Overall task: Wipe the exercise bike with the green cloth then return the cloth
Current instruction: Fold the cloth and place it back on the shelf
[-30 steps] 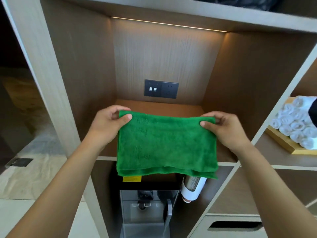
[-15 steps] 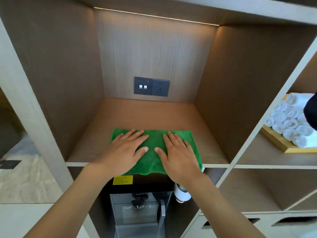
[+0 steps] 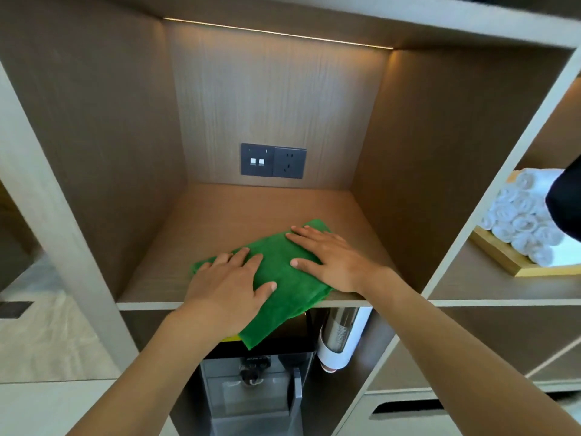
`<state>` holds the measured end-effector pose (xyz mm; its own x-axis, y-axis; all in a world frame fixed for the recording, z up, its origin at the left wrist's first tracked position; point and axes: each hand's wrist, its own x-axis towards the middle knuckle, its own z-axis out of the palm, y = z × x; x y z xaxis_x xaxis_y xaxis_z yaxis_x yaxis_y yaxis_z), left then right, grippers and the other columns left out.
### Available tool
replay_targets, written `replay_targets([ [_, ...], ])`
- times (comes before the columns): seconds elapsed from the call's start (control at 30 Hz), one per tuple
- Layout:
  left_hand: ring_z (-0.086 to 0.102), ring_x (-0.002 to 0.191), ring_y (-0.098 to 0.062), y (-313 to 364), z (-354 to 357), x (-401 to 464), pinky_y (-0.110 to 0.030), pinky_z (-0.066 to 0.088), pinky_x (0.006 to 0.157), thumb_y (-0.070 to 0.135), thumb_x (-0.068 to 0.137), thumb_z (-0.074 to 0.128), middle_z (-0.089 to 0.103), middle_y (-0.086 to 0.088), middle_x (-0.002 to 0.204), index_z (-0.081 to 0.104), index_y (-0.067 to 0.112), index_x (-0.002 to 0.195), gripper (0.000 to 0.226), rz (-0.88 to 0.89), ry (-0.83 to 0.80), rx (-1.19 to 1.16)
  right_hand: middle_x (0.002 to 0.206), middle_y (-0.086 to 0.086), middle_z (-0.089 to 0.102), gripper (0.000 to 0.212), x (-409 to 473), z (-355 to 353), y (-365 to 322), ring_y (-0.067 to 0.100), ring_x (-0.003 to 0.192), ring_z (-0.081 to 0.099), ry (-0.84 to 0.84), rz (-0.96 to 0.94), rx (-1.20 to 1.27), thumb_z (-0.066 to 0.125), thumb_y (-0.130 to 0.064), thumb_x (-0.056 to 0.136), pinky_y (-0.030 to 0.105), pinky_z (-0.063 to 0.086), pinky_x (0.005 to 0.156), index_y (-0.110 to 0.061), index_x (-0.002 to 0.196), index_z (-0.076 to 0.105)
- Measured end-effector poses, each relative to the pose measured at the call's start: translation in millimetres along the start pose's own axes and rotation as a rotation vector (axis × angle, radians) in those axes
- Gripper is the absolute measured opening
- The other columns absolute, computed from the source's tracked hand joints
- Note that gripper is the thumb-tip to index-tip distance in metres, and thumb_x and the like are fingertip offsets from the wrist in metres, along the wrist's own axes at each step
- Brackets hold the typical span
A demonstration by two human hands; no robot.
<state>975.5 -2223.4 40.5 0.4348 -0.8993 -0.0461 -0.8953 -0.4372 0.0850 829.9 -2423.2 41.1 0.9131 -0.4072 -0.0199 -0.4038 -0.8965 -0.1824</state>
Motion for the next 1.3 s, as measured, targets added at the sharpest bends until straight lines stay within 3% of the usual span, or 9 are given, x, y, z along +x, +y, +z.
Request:
replay_targets([
  [0.23,0.064,0.089,-0.016,0,-15,5,-0.038,0.058,0.075,0.057,0.104,0.045,0.066,0.011,0.096,0.068,0.034,0.114,0.034,-0.065,0.241,-0.211,0.174,0.004,0.021,0.067,-6,-2,-24,0.025,0.161,0.017,0.073,0.197,-0.012,0.049,-0.052,0.105,0.053,0.016,0.129,-0.024,0.164,0.034],
  [0.3,0.062,0.104,-0.018,-7,-10,18,-0.037,0.055,0.086,0.044,0.106,0.053,0.065,0.009,0.112,0.068,0.031,0.124,0.028,0.056,0.320,-0.251,0.174,0.005,0.023,0.070,-8,6,-41,0.027,0.160,0.020,0.083,0.290,0.095,0.043,-0.058,0.106,0.055,0.019,0.128,-0.021,0.164,0.033],
  [0.4,0.043,0.142,-0.019,-16,1,33,-0.039,0.035,0.117,0.041,0.109,0.049,0.046,0.010,0.157,0.051,0.030,0.153,0.045,0.203,0.192,-0.223,0.176,0.006,0.012,0.077,-10,30,-54,0.027,0.163,0.007,0.094,0.371,0.065,0.029,-0.063,0.107,0.057,0.008,0.130,-0.016,0.168,0.020],
  [0.47,0.031,0.154,-0.016,-20,11,35,-0.041,0.025,0.123,0.048,0.111,0.038,0.031,0.015,0.169,0.038,0.037,0.161,0.052,0.187,0.135,-0.191,0.177,0.005,0.007,0.078,-10,37,-51,0.024,0.164,0.002,0.131,0.348,0.049,0.025,-0.064,0.108,0.055,0.002,0.130,-0.017,0.169,0.015],
  [0.77,0.013,0.161,-0.021,4,25,-3,-0.043,0.015,0.130,0.060,0.108,0.024,0.013,0.003,0.176,0.016,0.028,0.168,0.069,-0.017,0.063,-0.147,0.177,-0.009,0.005,0.072,-9,19,-24,0.009,0.163,-0.001,0.040,0.039,0.072,0.037,-0.061,0.108,0.041,-0.003,0.131,-0.029,0.169,0.016],
  [0.87,0.029,0.153,-0.024,1,19,-5,-0.044,0.030,0.124,0.066,0.104,0.034,0.031,0.001,0.166,0.035,0.027,0.163,0.070,-0.050,0.037,-0.195,0.176,-0.012,0.014,0.068,-11,18,-19,0.007,0.162,0.005,0.057,-0.011,0.152,0.047,-0.055,0.108,0.038,-0.001,0.130,-0.031,0.167,0.025],
  [0.97,0.043,0.145,-0.028,-11,8,13,-0.043,0.036,0.118,0.053,0.106,0.050,0.053,-0.001,0.148,0.067,0.025,0.136,0.045,-0.011,0.171,-0.365,0.169,-0.010,0.034,0.057,-12,19,-18,0.009,0.159,0.023,0.158,0.015,0.334,0.057,-0.046,0.107,0.037,0.012,0.131,-0.028,0.159,0.045],
  [1.07,0.035,0.152,-0.025,-20,5,33,-0.042,0.025,0.124,0.043,0.107,0.054,0.045,0.003,0.161,0.058,0.024,0.148,0.046,0.178,0.182,-0.384,0.162,-0.005,0.048,0.046,-13,17,-17,0.014,0.152,0.039,0.313,0.136,0.449,0.057,-0.038,0.108,0.040,0.025,0.129,-0.019,0.150,0.059],
  [1.3,0.005,0.163,-0.011,-34,28,24,-0.045,0.005,0.131,0.057,0.110,0.020,0.010,0.018,0.175,0.018,0.042,0.166,0.059,0.234,0.068,-0.258,0.176,-0.014,0.007,0.061,-26,20,-20,0.006,0.162,-0.003,0.010,0.076,0.143,0.030,-0.050,0.113,0.034,-0.005,0.129,-0.030,0.169,0.015],
])
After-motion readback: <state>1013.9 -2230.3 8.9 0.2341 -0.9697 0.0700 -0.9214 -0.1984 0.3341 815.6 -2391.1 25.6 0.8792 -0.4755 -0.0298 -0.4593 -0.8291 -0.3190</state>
